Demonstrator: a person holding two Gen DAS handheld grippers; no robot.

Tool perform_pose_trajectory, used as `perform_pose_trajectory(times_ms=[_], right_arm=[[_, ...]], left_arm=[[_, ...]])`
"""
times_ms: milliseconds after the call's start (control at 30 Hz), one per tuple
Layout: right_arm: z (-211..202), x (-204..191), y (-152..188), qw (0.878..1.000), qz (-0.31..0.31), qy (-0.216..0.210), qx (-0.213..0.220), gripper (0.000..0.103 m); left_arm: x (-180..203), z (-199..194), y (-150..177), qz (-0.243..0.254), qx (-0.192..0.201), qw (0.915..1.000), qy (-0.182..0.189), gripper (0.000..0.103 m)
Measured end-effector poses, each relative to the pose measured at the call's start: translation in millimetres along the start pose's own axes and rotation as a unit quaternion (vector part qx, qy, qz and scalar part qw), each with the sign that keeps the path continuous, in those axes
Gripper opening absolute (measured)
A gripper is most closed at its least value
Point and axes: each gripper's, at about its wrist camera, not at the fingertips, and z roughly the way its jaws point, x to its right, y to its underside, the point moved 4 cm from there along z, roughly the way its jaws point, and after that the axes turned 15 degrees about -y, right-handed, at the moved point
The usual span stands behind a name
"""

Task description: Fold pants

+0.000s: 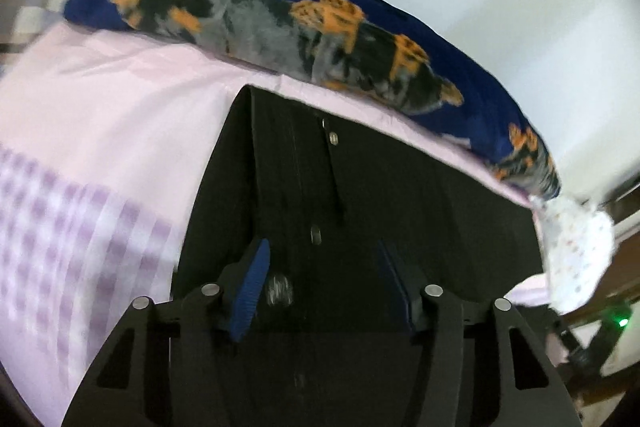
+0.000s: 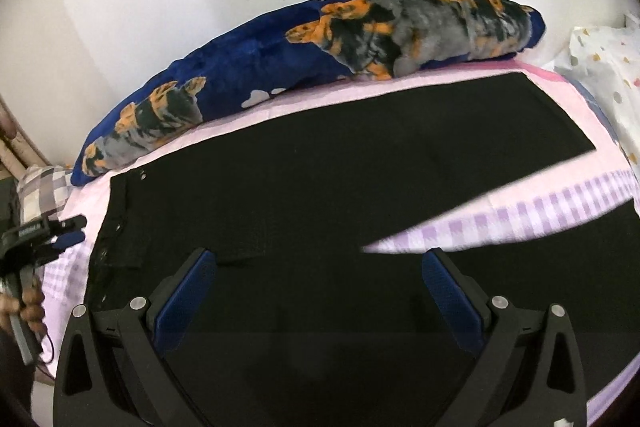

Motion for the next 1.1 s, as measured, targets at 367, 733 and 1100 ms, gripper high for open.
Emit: perform_pose_trajectory(times_ms=[367,733,1100], right_arm=[[60.1,-2.5,-27.0,1.0,-0.009,0.0,-0.028,0.103],[98.0,-7.2,-36.1,0.999,-0.017,-0.019,-0.039,0.103],[107.4,-5.1,-48.2,0.998,-0.034,-0.025,-0.04,0.103]], left_arm=[[-33.8,65.9,-59.8,-0.05,-0.075,0.9937,0.067,0.041],[-28.0,72.9,-65.7,-0.049,-0.102,0.9876,0.109,0.031],[-19.6,96.6,-99.6,-0.079,-0.088,0.9856,0.121,0.031]])
